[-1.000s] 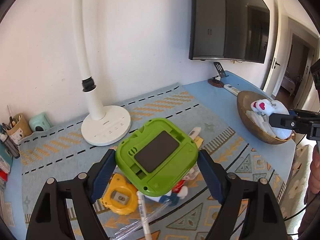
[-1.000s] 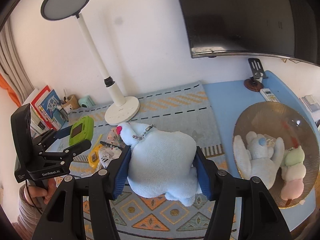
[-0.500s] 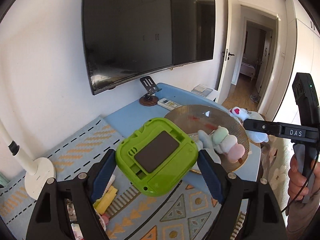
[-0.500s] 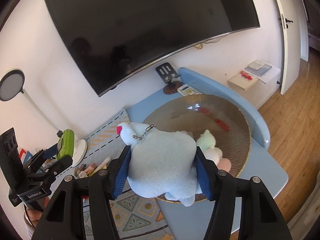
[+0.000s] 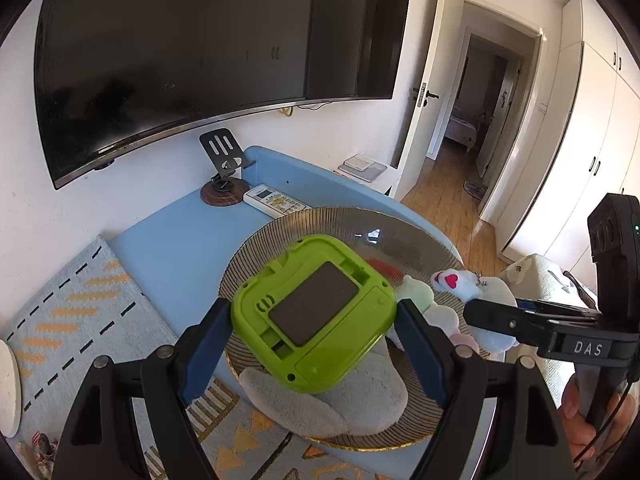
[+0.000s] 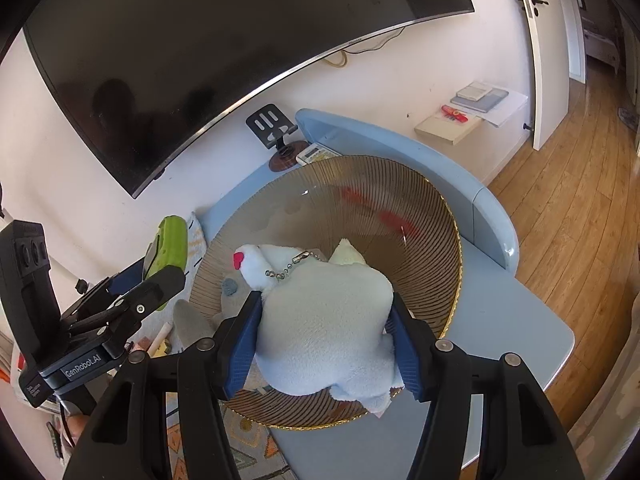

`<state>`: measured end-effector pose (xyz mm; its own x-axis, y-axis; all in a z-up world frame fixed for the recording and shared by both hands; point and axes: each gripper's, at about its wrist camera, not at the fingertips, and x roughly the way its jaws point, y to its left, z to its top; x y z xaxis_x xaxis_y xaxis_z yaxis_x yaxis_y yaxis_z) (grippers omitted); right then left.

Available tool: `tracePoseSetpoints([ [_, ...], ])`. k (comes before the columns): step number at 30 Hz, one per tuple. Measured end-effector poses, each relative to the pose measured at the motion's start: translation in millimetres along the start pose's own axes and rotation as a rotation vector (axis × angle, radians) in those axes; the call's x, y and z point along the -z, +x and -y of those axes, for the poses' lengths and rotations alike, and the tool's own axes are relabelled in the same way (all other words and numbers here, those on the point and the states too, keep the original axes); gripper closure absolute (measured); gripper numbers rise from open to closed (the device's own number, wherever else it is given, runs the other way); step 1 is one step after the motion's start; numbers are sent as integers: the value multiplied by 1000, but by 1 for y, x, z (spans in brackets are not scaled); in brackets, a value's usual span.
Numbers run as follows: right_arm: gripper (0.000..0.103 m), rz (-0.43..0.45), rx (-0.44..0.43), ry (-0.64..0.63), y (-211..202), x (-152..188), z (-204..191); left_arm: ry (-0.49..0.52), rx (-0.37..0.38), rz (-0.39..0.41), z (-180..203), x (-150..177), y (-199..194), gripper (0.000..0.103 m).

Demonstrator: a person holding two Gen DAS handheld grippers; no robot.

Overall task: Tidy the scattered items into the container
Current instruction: 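Carry the green timer and white plush into the woven bowl and release, then move both grippers back over the remaining items on the rug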

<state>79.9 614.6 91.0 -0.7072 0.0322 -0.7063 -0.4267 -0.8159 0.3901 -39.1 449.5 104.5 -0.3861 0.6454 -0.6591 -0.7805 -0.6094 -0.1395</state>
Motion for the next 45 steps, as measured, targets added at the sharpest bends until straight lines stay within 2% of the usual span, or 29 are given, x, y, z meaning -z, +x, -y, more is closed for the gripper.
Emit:
tracePoseSetpoints([
  [6,43,-1,77,-51,21,1,-11,-28,-21,-14,-9,-4,36,23],
  [12,43,25,172,-95,33,0,-16,-93,-24,-71,-24,-1,60,21],
  [15,41,27,186,-123,38,0,-20,-113,-21,-86,-30,2,59,20],
  [17,38,11,166,-151,39,2,-24,-121,-20,-81,-33,4,52,19],
  [19,35,5,145,-165,35,5,-26,-127,-25,-68,-37,4,40,19],
  [24,28,102,162,-135,2,6,-24,-155,-29,-34,-45,9,2,19],
  [29,27,155,115,-90,-26,10,-23,-152,-43,-3,-37,29,-37,19],
  [35,26,177,64,-188,-46,22,-62,-160,-80,27,-34,62,-90,19],
  [39,26,168,17,-243,-52,33,-89,-201,-137,71,-51,94,-137,19],
  [41,25,151,-10,-273,-51,39,-102,-237,-189,90,-70,113,-163,19],
  [43,25,136,-21,-306,-48,47,-117,-262,-262,91,-92,136,-189,19],
  [45,25,119,-32,-343,-44,53,-133,-285,-373,73,-121,160,-212,19],
])
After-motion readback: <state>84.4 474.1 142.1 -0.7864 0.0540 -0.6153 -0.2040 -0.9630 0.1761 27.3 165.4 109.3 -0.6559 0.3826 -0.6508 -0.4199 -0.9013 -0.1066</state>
